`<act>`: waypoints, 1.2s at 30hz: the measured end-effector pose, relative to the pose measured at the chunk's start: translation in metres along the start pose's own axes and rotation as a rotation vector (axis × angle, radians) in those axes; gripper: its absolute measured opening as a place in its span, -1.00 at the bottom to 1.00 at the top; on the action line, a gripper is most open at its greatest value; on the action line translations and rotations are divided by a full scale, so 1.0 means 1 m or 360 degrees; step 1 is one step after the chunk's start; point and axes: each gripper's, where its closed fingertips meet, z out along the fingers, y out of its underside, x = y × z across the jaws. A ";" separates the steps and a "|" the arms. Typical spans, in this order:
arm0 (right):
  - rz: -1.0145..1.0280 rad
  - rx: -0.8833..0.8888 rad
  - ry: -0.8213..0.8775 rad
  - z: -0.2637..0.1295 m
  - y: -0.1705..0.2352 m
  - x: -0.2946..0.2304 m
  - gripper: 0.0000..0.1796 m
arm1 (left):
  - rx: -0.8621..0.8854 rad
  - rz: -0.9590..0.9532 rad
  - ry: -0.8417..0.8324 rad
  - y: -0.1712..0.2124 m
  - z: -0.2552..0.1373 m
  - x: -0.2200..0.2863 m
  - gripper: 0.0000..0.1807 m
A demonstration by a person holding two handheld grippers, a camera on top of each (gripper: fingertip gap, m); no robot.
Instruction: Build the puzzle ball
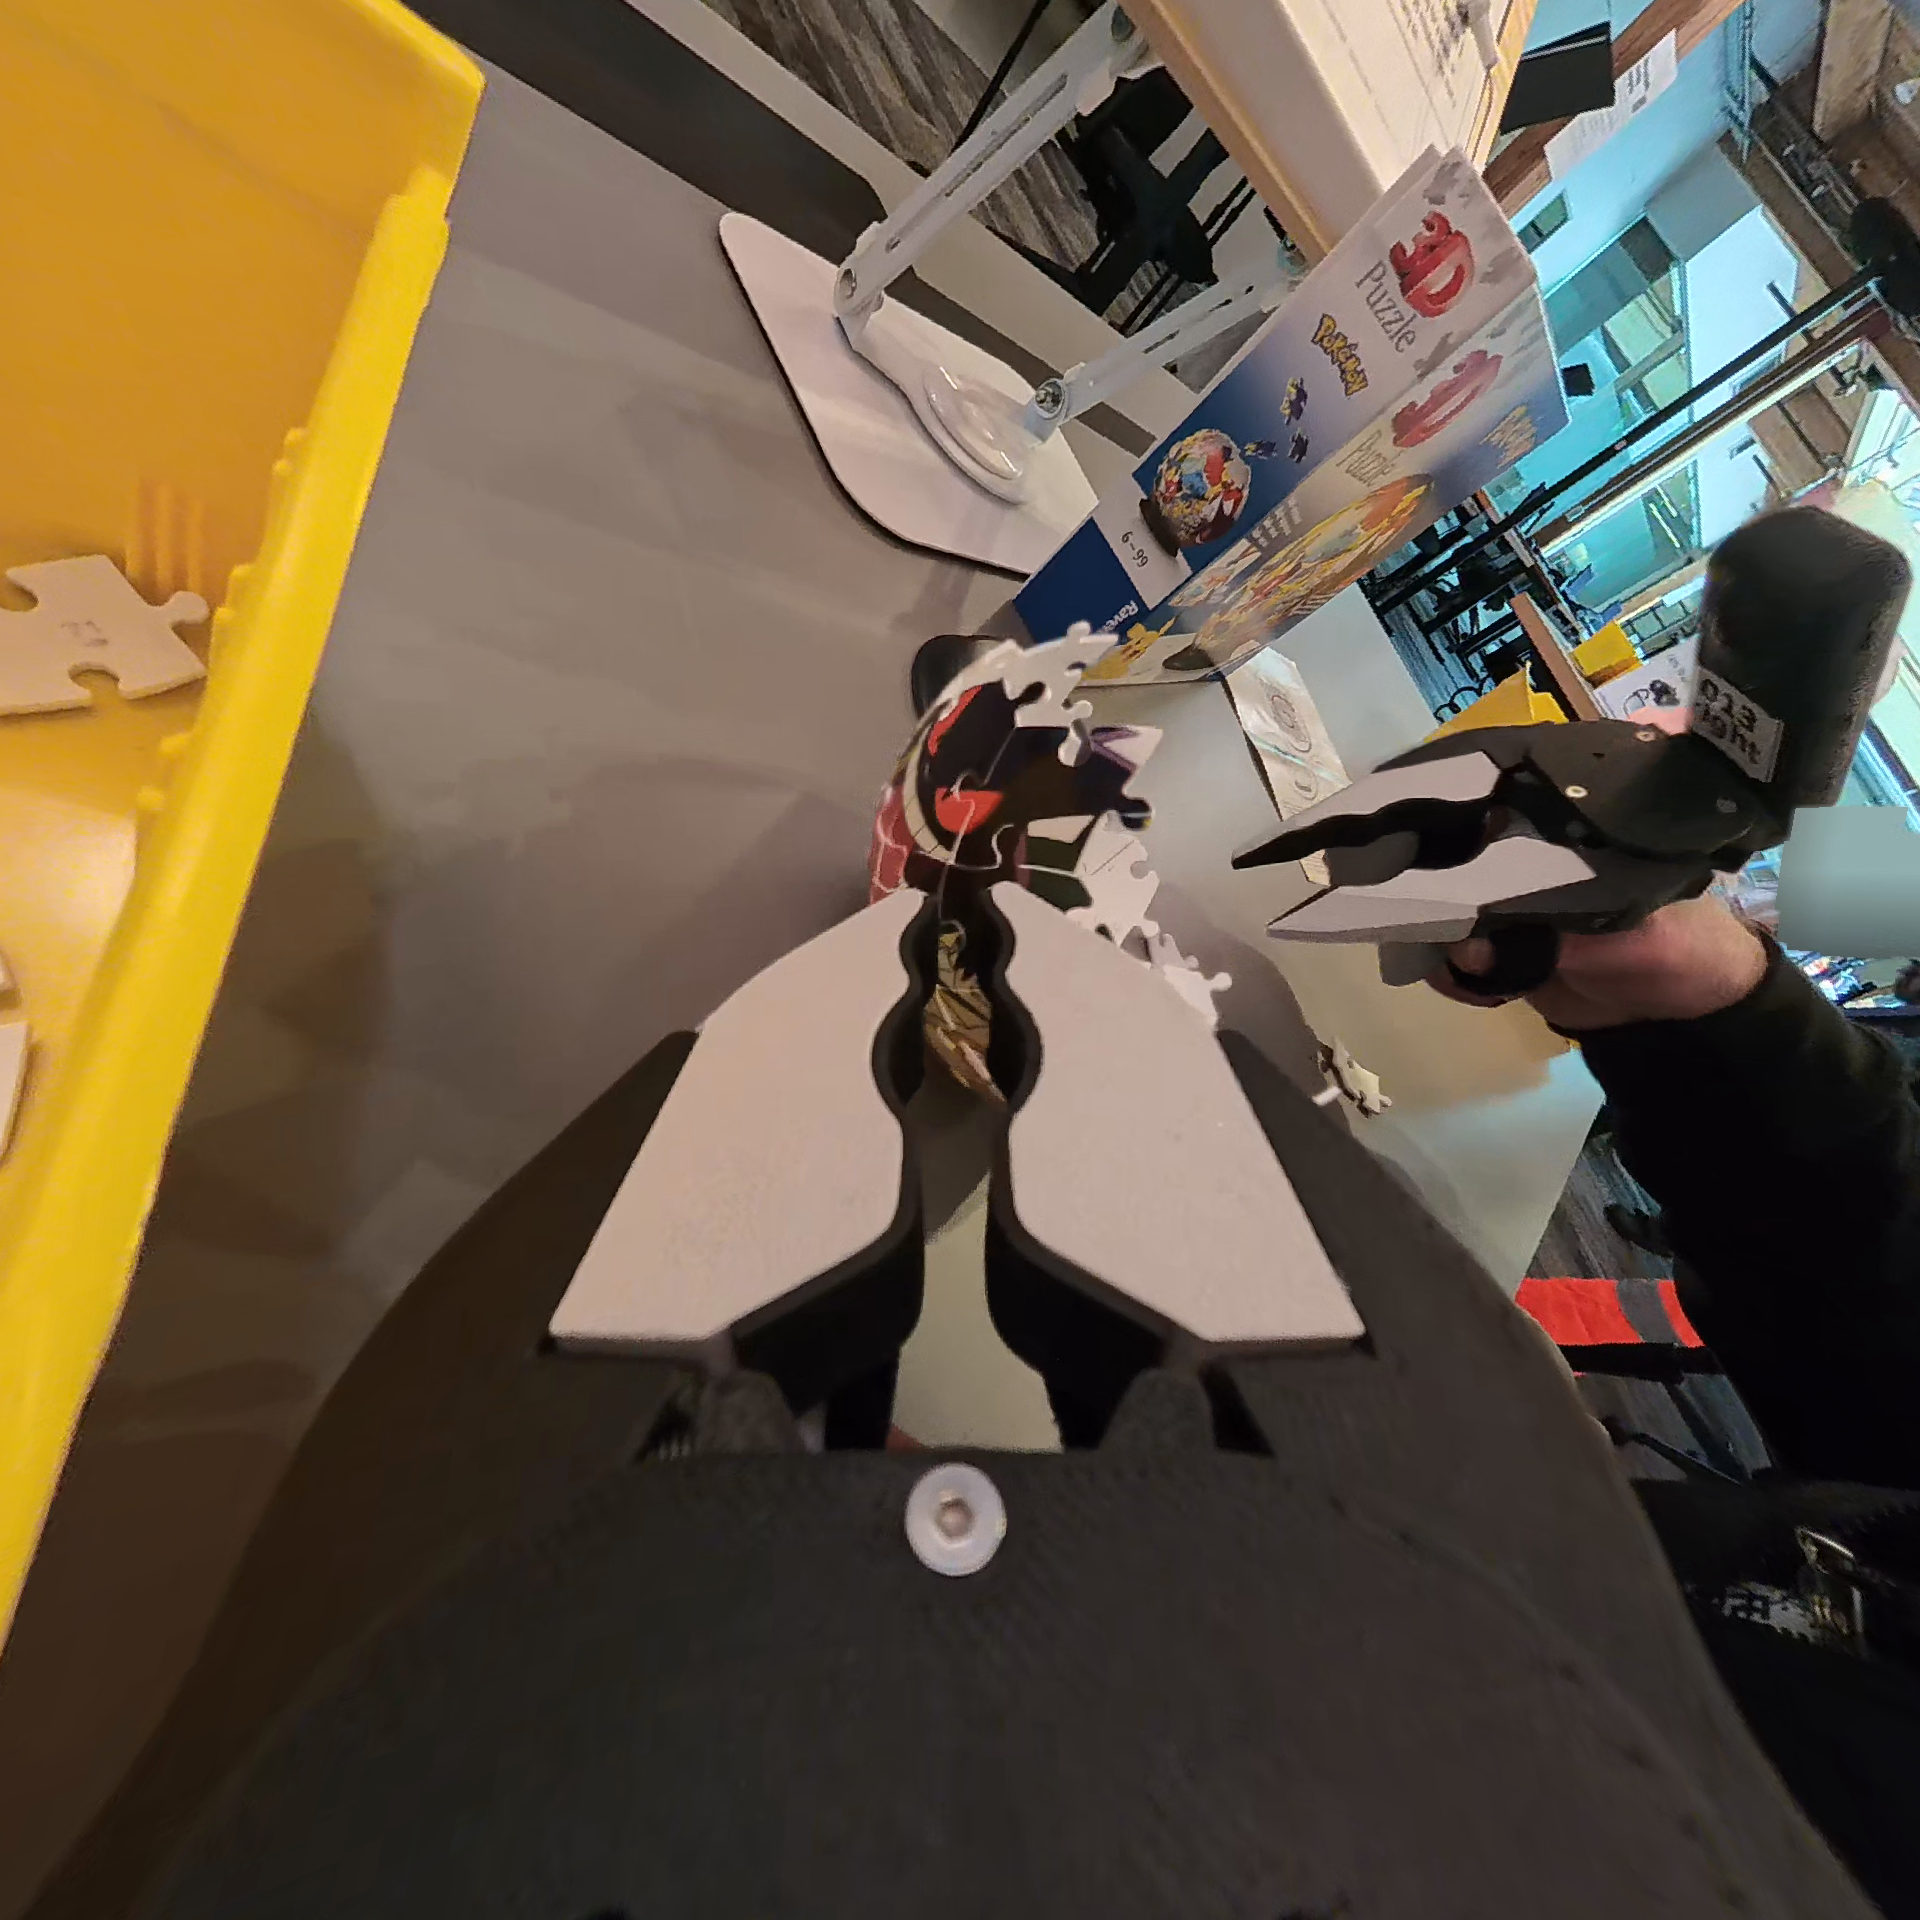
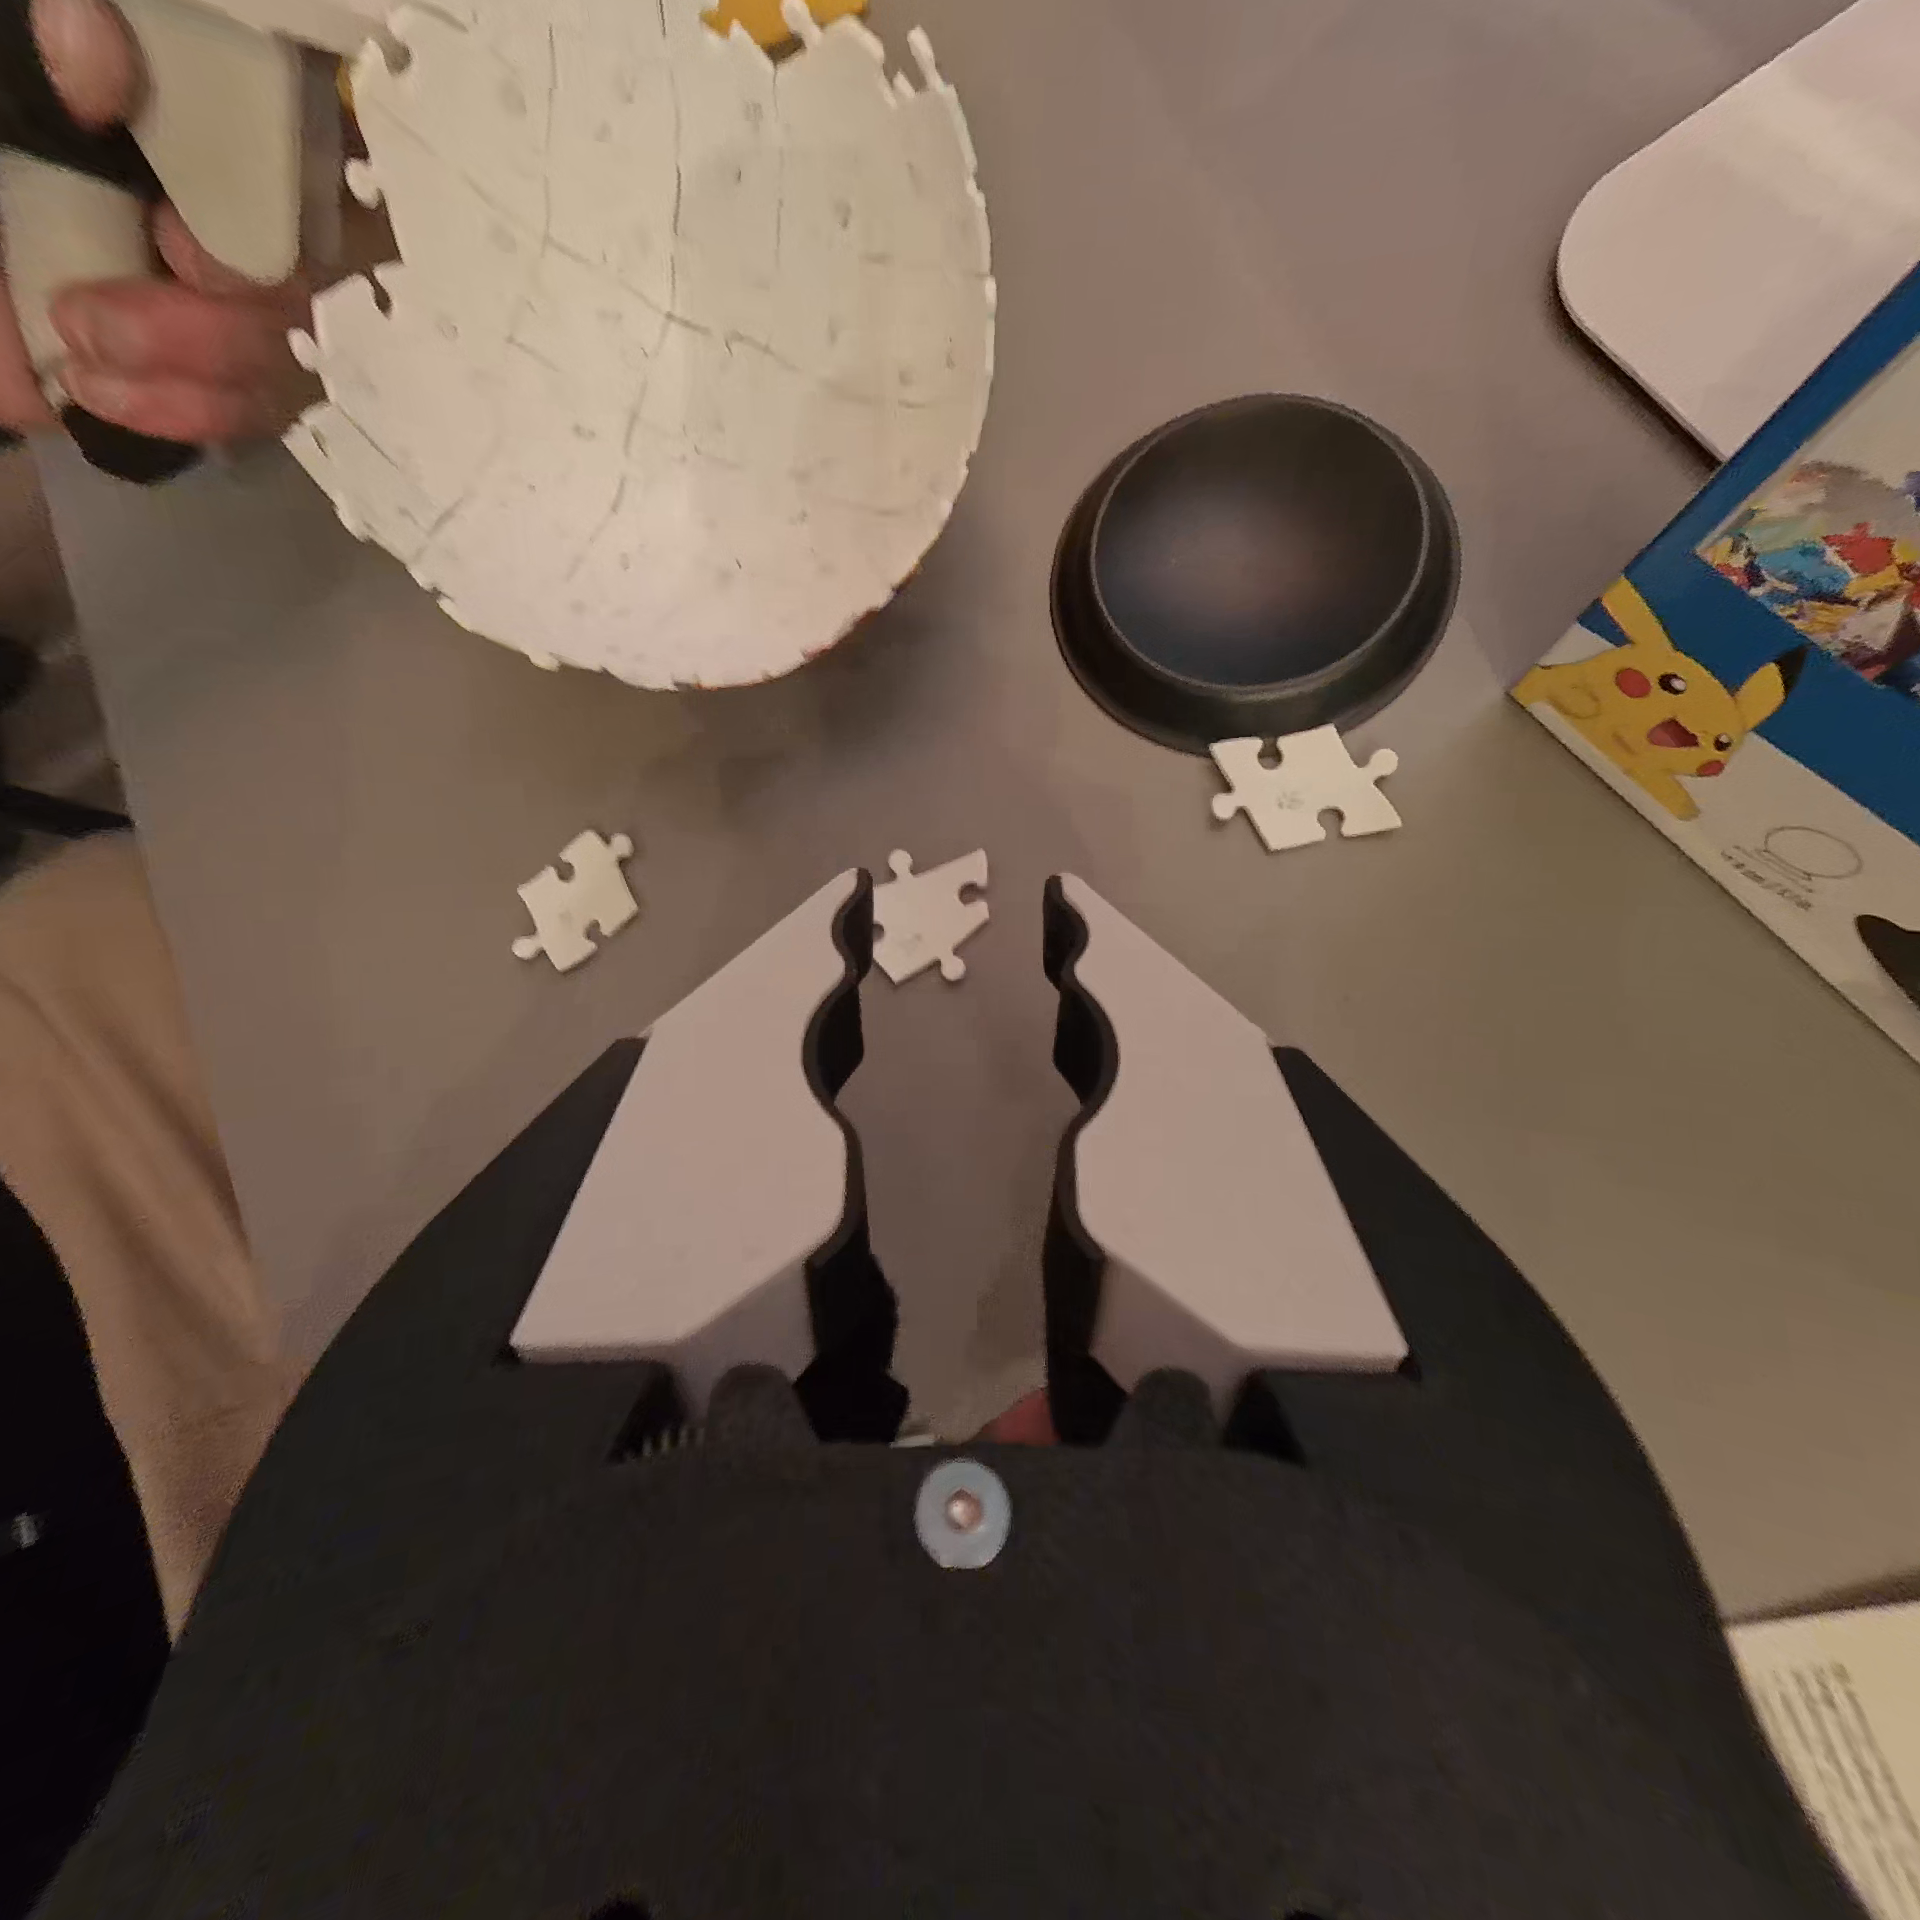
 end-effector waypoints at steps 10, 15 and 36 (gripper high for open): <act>-0.0210 -0.0219 0.0028 0.010 0.026 -0.008 -0.63 | 0.0003 -0.0015 0.0045 -0.001 0.003 0.003 -0.93; -0.0204 -0.0184 0.0094 0.002 0.023 0.005 -0.64 | 0.0000 -0.0021 0.0055 -0.001 0.005 0.003 -0.92; -0.0256 -0.0008 0.0430 -0.011 0.005 0.065 -0.56 | 0.0009 -0.0043 0.0089 -0.003 0.008 0.003 -0.91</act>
